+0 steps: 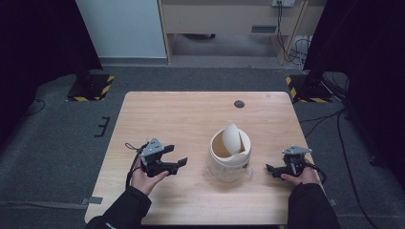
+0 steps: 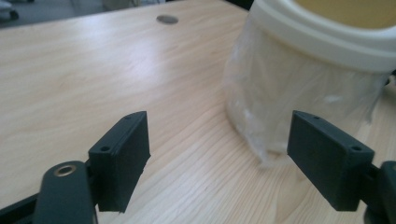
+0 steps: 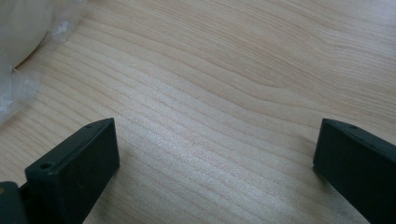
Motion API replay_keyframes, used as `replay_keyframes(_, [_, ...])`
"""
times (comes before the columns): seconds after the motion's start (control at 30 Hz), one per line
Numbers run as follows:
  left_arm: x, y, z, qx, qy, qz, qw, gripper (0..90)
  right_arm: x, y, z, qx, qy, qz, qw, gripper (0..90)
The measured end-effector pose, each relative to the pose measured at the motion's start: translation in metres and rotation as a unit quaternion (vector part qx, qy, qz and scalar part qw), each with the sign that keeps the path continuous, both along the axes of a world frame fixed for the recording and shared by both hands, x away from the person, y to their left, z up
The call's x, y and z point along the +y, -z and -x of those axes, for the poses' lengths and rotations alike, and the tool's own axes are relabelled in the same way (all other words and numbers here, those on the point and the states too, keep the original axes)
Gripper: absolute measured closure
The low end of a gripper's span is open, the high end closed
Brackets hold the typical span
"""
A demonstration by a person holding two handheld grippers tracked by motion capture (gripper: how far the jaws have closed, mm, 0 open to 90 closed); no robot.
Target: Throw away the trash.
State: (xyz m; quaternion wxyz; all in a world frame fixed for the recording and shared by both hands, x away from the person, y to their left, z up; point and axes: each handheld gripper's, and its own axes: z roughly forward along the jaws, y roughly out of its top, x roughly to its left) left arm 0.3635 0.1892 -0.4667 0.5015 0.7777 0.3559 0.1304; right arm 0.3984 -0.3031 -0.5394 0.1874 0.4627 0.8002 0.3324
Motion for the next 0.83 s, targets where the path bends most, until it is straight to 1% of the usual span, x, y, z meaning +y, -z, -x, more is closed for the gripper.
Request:
replay_keyframes(0.07, [0.005, 0.005, 0.000, 0.011, -0.007, -0.014, 0.9998, 18.9, 0.000, 0.000, 0.000, 0.000, 0.000, 0.000, 1.0000, 0.5])
replay_keyframes(0.13, [0.011, 0.010, 0.000, 0.020, -0.014, -0.034, 0.9991, 18.4, 0.000, 0.000, 0.000, 0.000, 0.000, 0.000, 1.0000, 0.5])
replay_keyframes(0.27, [0.022, 0.020, -0.002, 0.045, -0.030, -0.066, 0.9963, 17.6, 0.000, 0.000, 0.000, 0.000, 0.000, 0.000, 1.0000, 0.5])
replay_keyframes(0.4, [0.035, 0.028, -0.006, 0.063, -0.055, -0.077, 0.9936, 17.1, 0.000, 0.000, 0.000, 0.000, 0.000, 0.000, 1.0000, 0.5])
replay_keyframes(0.47, [0.041, 0.032, -0.008, 0.073, -0.067, -0.080, 0.9919, 16.5, 0.000, 0.000, 0.000, 0.000, 0.000, 0.000, 1.0000, 0.5])
replay_keyframes(0.53, [0.046, 0.037, -0.010, 0.081, -0.074, -0.089, 0.9899, 15.9, 0.000, 0.000, 0.000, 0.000, 0.000, 0.000, 1.0000, 0.5])
replay_keyframes(0.63, [0.055, 0.043, -0.013, 0.092, -0.093, -0.109, 0.9854, 15.4, 0.000, 0.000, 0.000, 0.000, 0.000, 0.000, 1.0000, 0.5])
replay_keyframes(0.73, [0.063, 0.048, -0.016, 0.102, -0.113, -0.111, 0.9821, 14.4, 0.000, 0.000, 0.000, 0.000, 0.000, 0.000, 1.0000, 0.5])
replay_keyframes(0.83, [0.069, 0.051, -0.019, 0.109, -0.126, -0.116, 0.9792, 13.9, 0.000, 0.000, 0.000, 0.000, 0.000, 0.000, 1.0000, 0.5])
